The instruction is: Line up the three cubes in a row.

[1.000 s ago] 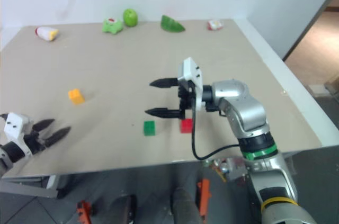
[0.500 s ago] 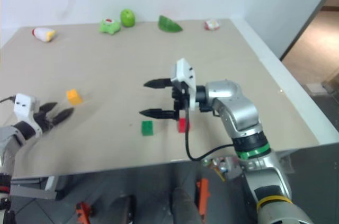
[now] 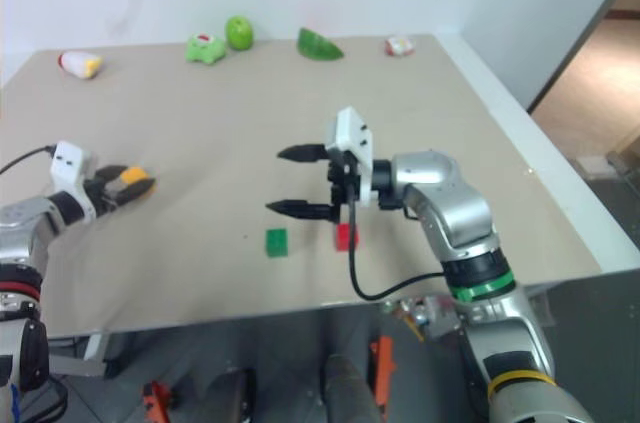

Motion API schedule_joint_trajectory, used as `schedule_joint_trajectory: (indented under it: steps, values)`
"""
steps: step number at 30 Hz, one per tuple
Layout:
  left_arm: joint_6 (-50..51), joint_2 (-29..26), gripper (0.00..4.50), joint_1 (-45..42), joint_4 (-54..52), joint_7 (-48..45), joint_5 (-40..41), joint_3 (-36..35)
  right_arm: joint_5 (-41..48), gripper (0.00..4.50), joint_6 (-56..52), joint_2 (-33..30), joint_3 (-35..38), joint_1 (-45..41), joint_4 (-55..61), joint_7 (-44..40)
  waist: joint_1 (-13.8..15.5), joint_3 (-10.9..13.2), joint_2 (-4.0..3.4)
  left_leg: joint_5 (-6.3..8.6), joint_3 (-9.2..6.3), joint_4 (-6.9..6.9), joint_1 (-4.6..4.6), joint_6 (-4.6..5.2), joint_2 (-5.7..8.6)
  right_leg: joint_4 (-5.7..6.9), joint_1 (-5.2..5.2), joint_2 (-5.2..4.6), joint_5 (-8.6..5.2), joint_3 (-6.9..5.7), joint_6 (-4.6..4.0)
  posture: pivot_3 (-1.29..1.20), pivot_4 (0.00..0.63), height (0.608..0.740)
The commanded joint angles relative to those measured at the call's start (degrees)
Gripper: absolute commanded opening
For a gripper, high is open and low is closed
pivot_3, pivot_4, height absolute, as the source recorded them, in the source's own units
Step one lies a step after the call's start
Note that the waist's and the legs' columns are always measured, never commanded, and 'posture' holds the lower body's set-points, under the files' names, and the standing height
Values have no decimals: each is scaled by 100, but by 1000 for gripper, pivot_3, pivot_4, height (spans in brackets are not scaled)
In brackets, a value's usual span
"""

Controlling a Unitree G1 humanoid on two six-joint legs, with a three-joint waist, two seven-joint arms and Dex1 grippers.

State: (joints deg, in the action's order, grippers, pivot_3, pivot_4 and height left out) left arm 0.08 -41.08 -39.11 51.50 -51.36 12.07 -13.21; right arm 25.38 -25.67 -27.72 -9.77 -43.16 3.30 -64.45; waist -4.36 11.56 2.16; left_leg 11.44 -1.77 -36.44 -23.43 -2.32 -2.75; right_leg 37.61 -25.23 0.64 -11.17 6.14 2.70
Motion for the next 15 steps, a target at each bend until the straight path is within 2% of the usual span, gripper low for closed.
schedule_joint_trajectory:
  steps: [1, 4, 6, 10, 12, 15]
  values:
    - [-144, -118, 3667, -141, 113, -167, 16, -37, 73, 4500, 45, -68, 208, 23, 262, 53, 0, 0, 0, 0, 0, 0, 0, 0, 0, 0, 0, 0, 0, 0, 0, 0, 150, 733]
    - [-125, -88, 3667, 12, -23, -390, 54, -30, 91, 4500, 37, -91, 222, 39, 277, 63, 0, 0, 0, 0, -1, 0, -1, 0, 0, 0, 0, 0, 0, 0, 0, 0, 150, 733]
    - [-137, -89, 3151, 170, -127, -577, 58, -4, 98, 4500, 44, -97, 228, 27, 244, 60, -4, 0, 0, 0, 0, 0, 0, 0, 0, 1, 0, 0, 0, 0, 0, 0, 150, 733]
    - [-131, -85, 1767, 370, -333, -797, 104, -27, 106, 4500, 55, -96, 228, 5, 214, 56, 0, 0, 0, 0, -1, 0, 0, 0, 0, 2, -1, 0, -1, 0, -1, 0, 150, 733]
    - [-102, -69, 1287, 374, -359, -786, 108, -36, 103, 4500, 69, -81, 210, -21, 182, 34, 1, 0, 0, 0, -2, 0, -1, 0, 0, 4, -1, 0, -1, -1, -1, 0, 150, 733]
    - [-72, -33, 1291, 351, -392, -716, 87, -19, 91, 4500, 86, -72, 189, -42, 148, 8, 1, 0, 0, 0, -2, -1, 0, 0, 0, 4, -1, 0, -1, 0, -1, 0, 150, 733]
